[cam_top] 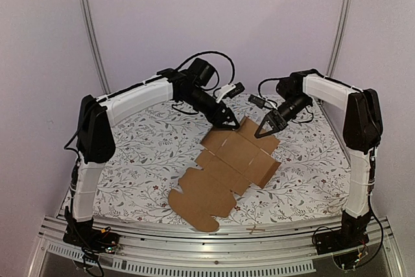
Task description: Fold the paper box
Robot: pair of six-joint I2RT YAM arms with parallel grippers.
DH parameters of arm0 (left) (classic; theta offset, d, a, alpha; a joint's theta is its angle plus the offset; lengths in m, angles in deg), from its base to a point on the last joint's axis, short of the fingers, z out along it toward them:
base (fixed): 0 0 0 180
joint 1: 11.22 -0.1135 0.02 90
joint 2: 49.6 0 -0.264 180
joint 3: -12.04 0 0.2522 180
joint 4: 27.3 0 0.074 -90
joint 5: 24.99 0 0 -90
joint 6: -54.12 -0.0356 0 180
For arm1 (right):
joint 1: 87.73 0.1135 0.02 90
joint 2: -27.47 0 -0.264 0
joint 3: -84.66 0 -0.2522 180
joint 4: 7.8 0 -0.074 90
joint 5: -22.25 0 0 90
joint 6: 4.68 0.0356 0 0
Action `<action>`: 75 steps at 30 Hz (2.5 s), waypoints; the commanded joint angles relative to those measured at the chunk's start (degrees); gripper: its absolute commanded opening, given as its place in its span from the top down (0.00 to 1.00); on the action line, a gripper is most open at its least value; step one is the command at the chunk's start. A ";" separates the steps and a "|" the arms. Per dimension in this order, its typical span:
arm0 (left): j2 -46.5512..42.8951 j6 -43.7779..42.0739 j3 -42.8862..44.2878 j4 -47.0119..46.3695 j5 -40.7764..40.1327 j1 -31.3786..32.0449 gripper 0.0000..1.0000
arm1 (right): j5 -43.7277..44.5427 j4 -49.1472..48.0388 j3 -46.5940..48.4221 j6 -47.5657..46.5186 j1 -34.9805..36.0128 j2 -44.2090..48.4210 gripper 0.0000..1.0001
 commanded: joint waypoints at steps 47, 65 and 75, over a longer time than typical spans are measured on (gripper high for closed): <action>5.01 -2.54 3.45 0.08 12.40 2.48 0.51 | -7.21 19.99 3.04 -21.74 4.34 1.53 1.00; -15.94 2.17 -10.64 -1.62 3.40 -1.02 0.01 | -5.07 16.77 3.07 -17.20 3.99 0.08 1.00; -28.29 8.18 -25.47 -7.02 -3.39 -8.13 0.03 | -4.59 15.55 2.36 -16.08 3.91 0.31 1.00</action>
